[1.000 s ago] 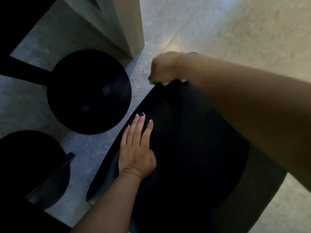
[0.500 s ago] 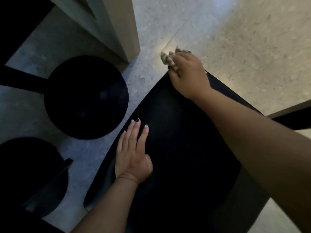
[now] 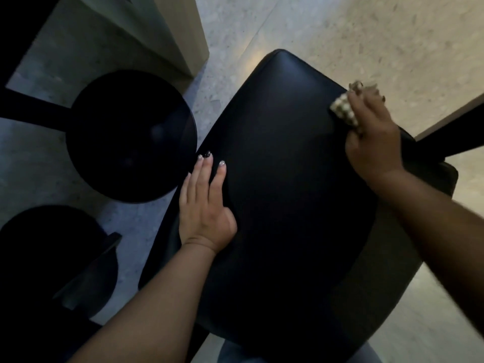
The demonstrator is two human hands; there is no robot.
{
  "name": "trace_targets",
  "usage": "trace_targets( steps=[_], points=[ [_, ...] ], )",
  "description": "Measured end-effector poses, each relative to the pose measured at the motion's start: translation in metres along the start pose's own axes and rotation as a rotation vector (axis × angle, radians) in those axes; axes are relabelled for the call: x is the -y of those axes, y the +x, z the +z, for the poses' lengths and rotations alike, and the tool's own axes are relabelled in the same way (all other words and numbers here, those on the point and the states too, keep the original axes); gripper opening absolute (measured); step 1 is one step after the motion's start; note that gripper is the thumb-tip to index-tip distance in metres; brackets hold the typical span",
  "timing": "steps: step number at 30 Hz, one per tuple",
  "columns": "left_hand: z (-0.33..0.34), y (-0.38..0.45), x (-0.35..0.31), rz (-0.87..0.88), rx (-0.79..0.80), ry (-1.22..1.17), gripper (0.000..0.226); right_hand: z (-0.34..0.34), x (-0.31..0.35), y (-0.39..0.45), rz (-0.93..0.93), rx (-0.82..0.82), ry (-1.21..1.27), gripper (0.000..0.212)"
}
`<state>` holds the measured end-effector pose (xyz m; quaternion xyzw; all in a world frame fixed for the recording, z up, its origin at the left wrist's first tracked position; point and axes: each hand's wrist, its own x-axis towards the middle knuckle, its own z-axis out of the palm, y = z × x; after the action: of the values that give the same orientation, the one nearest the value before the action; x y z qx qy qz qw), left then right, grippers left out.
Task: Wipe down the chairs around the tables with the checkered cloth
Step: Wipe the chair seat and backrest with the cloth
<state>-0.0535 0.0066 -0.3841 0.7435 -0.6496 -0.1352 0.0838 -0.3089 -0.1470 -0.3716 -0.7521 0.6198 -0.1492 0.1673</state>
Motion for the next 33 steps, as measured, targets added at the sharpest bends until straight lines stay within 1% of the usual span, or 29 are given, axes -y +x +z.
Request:
trace_targets(
  steps=[1, 2, 3, 5, 7, 9, 10, 11, 12, 13, 14, 15, 16, 17, 18, 20, 22, 24, 27, 28, 31, 32, 33],
  points=[
    [0.0, 0.0, 0.0, 0.0, -0.003, 0.003, 0.078, 0.008, 0.011, -0.009, 0.106, -0.063, 0.005, 0.059],
    [0.0, 0.0, 0.0, 0.0, -0.005, 0.007, 0.079, 0.017, 0.027, -0.02, 0.15, -0.102, 0.008, 0.059],
    [0.0, 0.001, 0.0, 0.001, -0.006, 0.012, 0.079, 0.026, 0.044, -0.034, 0.135, -0.126, 0.015, 0.057],
    [0.0, 0.001, 0.0, 0.002, -0.011, 0.026, 0.079, 0.042, 0.071, -0.077, -0.02, -0.093, 0.038, 0.049],
    [0.0, 0.0, -0.002, 0.002, -0.011, 0.028, 0.079, 0.047, 0.095, -0.138, -0.183, 0.035, 0.096, 0.042],
    [-0.001, -0.001, -0.003, -0.002, -0.002, 0.023, 0.079, 0.039, 0.102, -0.182, -0.356, 0.212, 0.133, 0.039],
    [-0.001, -0.001, -0.003, -0.005, 0.0, 0.022, 0.079, 0.031, 0.096, -0.185, -0.447, 0.297, 0.147, 0.038],
    [0.0, -0.001, -0.003, -0.006, -0.002, 0.023, 0.079, 0.026, 0.086, -0.179, -0.499, 0.337, 0.178, 0.036],
    [0.0, -0.001, -0.003, -0.004, -0.006, 0.025, 0.079, 0.021, 0.072, -0.165, -0.446, 0.356, 0.242, 0.035],
    [0.001, -0.001, -0.003, -0.004, -0.009, 0.028, 0.078, 0.015, 0.055, -0.146, -0.287, 0.339, 0.304, 0.035],
    [0.001, -0.001, -0.002, -0.006, -0.012, 0.032, 0.078, 0.007, 0.038, -0.125, -0.067, 0.287, 0.327, 0.037],
    [0.001, -0.001, -0.002, -0.009, -0.015, 0.034, 0.078, -0.001, 0.021, -0.106, 0.114, 0.22, 0.292, 0.041],
    [0.001, -0.001, -0.002, -0.011, -0.019, 0.034, 0.078, -0.007, 0.005, -0.092, 0.243, 0.165, 0.241, 0.047],
    [0.001, -0.001, -0.003, -0.012, -0.02, 0.033, 0.078, -0.012, -0.011, -0.084, 0.323, 0.112, 0.181, 0.054],
    [0.001, -0.001, -0.003, -0.014, -0.021, 0.032, 0.078, -0.016, -0.022, -0.079, 0.365, 0.055, 0.113, 0.06],
    [0.001, -0.001, -0.003, -0.015, -0.024, 0.034, 0.079, -0.016, -0.025, -0.077, 0.406, -0.047, 0.028, 0.064],
    [0.001, 0.0, -0.003, -0.012, -0.023, 0.038, 0.079, -0.005, -0.006, -0.088, 0.372, -0.12, 0.007, 0.061],
    [0.001, 0.0, -0.003, -0.012, -0.017, 0.039, 0.078, 0.011, 0.023, -0.114, 0.252, -0.105, -0.007, 0.059],
    [0.001, 0.001, -0.004, -0.02, -0.02, 0.034, 0.078, 0.027, 0.066, -0.165, 0.006, 0.026, 0.081, 0.048],
    [0.001, 0.001, -0.004, -0.02, -0.02, 0.033, 0.078, 0.03, 0.078, -0.182, -0.051, 0.079, 0.11, 0.046],
    [0.0, 0.001, -0.005, -0.02, -0.027, 0.026, 0.078, 0.031, 0.104, -0.216, -0.13, 0.282, 0.196, 0.047],
    [0.001, 0.001, -0.005, -0.02, -0.029, 0.024, 0.078, 0.028, 0.107, -0.217, -0.142, 0.317, 0.231, 0.046],
    [0.001, 0.001, -0.004, -0.019, -0.03, 0.023, 0.078, 0.023, 0.107, -0.212, -0.155, 0.307, 0.267, 0.045]
  ],
)
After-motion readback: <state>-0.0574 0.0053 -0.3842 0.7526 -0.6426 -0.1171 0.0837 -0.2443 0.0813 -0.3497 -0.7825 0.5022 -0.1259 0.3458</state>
